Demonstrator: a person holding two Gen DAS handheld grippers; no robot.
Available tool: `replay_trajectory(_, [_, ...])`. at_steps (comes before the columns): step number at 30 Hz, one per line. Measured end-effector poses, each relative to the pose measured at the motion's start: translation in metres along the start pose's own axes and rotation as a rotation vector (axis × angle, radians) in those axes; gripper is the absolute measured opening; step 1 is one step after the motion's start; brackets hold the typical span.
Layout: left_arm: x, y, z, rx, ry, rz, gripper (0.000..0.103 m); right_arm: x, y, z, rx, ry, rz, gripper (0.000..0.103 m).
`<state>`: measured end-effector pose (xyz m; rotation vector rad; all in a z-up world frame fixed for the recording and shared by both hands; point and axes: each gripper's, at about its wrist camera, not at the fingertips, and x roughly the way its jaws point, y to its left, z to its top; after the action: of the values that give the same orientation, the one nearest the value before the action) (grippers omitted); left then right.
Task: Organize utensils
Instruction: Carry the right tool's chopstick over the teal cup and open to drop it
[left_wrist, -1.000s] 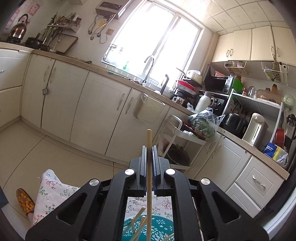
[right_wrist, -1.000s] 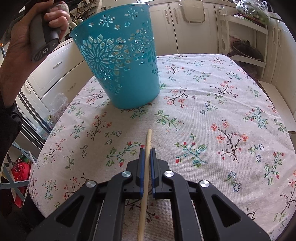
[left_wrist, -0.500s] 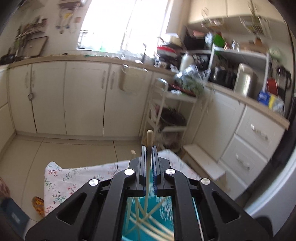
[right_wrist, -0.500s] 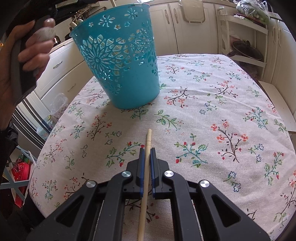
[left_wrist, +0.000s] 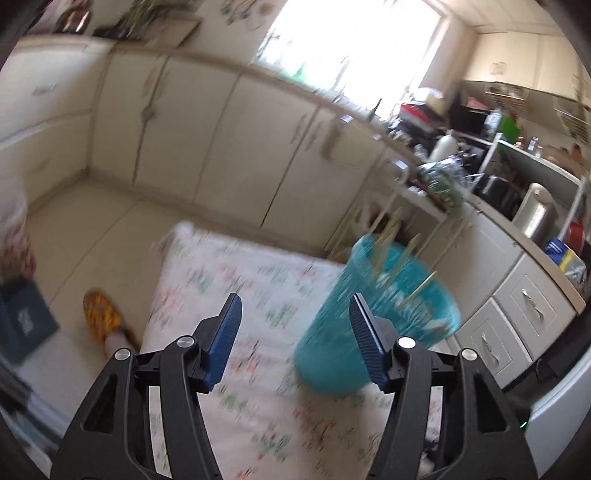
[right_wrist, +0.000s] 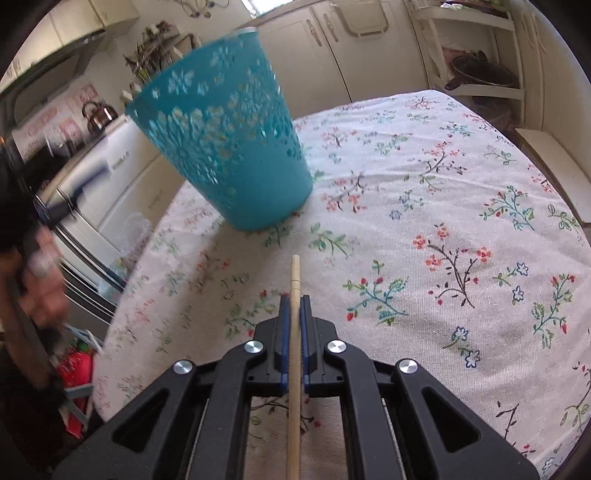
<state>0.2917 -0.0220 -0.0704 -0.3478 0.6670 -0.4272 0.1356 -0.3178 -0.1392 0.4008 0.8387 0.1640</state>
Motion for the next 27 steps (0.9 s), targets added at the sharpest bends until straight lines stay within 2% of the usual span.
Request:
replay_trajectory(5, [0.017, 0.031, -0.045, -0.073, 0.098, 0.053, 0.057, -0.031, 0.008, 0.020, 0.025, -0.114, 0.113, 0.006])
replay_trajectory(9, [0.031, 0.034, -0.065, -0.077, 0.133, 0.077, 0.057, -0.066, 0.026, 0.063, 0.022, -0.252, 0.193, 0.006])
replay_trajectory(12, [0.028, 0.032, -0.066, -0.056, 0.110, 0.083, 0.057, -0.088, 0.044, 0.102, -0.007, -0.355, 0.245, 0.006])
replay_trajectory(15, [0.030, 0.033, -0.067, -0.063, 0.121, 0.081, 0.057, -0.111, 0.069, 0.144, -0.060, -0.457, 0.284, 0.006])
replay_trajectory(17, [0.031, 0.034, -0.064, -0.069, 0.111, 0.078, 0.057, -0.119, 0.080, 0.163, -0.079, -0.497, 0.302, 0.006])
replay_trajectory(22, [0.032, 0.034, -0.065, -0.076, 0.117, 0.067, 0.057, -0.134, 0.102, 0.199, -0.122, -0.567, 0.294, 0.006])
replay_trajectory(27, [0.032, 0.035, -0.066, -0.084, 0.116, 0.063, 0.057, -0.122, 0.116, 0.213, -0.207, -0.616, 0.166, 0.006])
